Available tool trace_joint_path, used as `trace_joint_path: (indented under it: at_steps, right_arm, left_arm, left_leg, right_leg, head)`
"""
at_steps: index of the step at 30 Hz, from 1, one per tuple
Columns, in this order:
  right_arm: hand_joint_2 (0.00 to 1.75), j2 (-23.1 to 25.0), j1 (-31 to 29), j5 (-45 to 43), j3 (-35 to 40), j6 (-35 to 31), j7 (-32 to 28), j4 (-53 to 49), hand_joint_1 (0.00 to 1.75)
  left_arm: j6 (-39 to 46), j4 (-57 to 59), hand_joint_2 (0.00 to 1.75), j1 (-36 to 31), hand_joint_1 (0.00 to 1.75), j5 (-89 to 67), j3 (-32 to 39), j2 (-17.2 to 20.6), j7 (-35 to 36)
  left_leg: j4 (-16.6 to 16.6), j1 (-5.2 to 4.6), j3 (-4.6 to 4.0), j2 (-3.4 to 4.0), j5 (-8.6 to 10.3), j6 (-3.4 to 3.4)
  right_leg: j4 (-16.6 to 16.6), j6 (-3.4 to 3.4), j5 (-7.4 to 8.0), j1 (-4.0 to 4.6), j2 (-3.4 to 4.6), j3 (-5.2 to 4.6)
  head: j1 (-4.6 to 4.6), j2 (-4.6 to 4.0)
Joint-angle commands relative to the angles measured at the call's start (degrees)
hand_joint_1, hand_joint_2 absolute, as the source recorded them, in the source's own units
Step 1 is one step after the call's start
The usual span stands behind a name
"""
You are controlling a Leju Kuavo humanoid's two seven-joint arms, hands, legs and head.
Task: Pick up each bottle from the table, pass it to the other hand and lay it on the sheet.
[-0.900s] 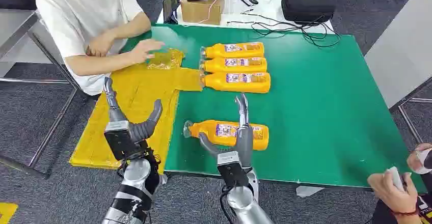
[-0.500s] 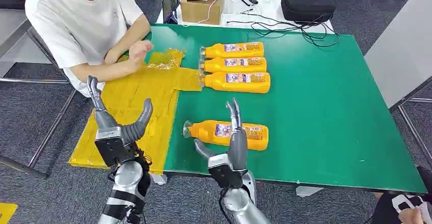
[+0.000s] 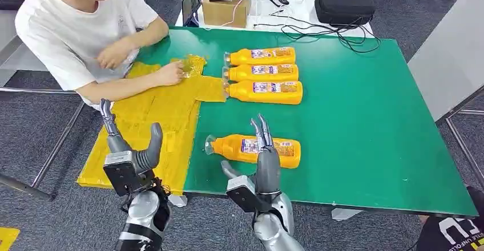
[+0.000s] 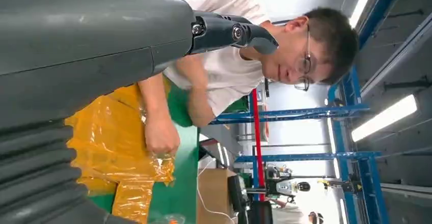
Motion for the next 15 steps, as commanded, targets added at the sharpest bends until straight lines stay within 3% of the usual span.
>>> trace_joint_path:
  at_steps: [1, 4, 10, 11, 15]
  right_arm:
    - [1.75, -8.4, 0.8, 9.7, 2.0, 0.8, 14.3, -2.8, 0.0]
    - [1.75, -11.8, 2.9, 19.9, 1.0, 1.5, 21.3, -6.8, 0.0]
    - [1.75, -12.8, 2.5, 33.0, -1.0, 2.1, 28.5, -7.7, 0.0]
    - [1.75, -12.7, 2.6, 34.3, -1.4, 2.4, 30.0, -7.6, 0.0]
    - [1.75, -13.2, 2.4, 36.5, -0.9, 4.8, 32.5, -6.4, 0.0]
  left_arm:
    - [-0.1, 2.2, 0.0, 3.5, 0.0, 6.8, -3.4, 0.0, 0.3]
    - [-0.1, -1.4, 0.0, 6.5, 0.0, 4.8, -6.2, 0.4, 0.3]
    - [-0.1, -1.6, 0.0, 7.9, 0.0, 5.8, -10.5, 1.9, 0.3]
    - [-3.6, 1.0, 0.0, 7.4, 0.0, 11.1, -10.9, 2.1, 1.6]
    - [-3.4, 2.2, 0.0, 7.0, 0.0, 12.7, -12.7, 3.3, 2.3]
  left_leg:
    - [-0.1, 0.0, 0.25, -0.07, -0.05, 0.0]
    - [-0.1, 0.0, 0.36, -0.21, -0.11, 0.02]
    - [0.0, -0.06, 0.2, -0.06, -0.16, 0.03]
    - [0.0, -0.06, 0.12, -0.05, -0.11, 0.03]
    - [-0.1, -0.03, 0.47, -0.05, -0.2, -0.02]
  right_leg:
    - [-0.1, -0.05, -0.07, 0.01, -0.1, 0.29]
    - [-0.2, -0.05, -0.15, 0.02, -0.25, 0.47]
    - [-0.1, -0.09, -0.13, -0.03, -0.09, 0.27]
    - [-0.1, -0.07, -0.07, -0.03, -0.08, 0.19]
    - [-0.2, -0.18, -0.17, 0.02, -0.11, 0.53]
  head:
    - [0.0, 0.0]
    - [0.0, 0.0]
    - [0.0, 0.0]
    - [0.0, 0.0]
    - [-0.02, 0.0]
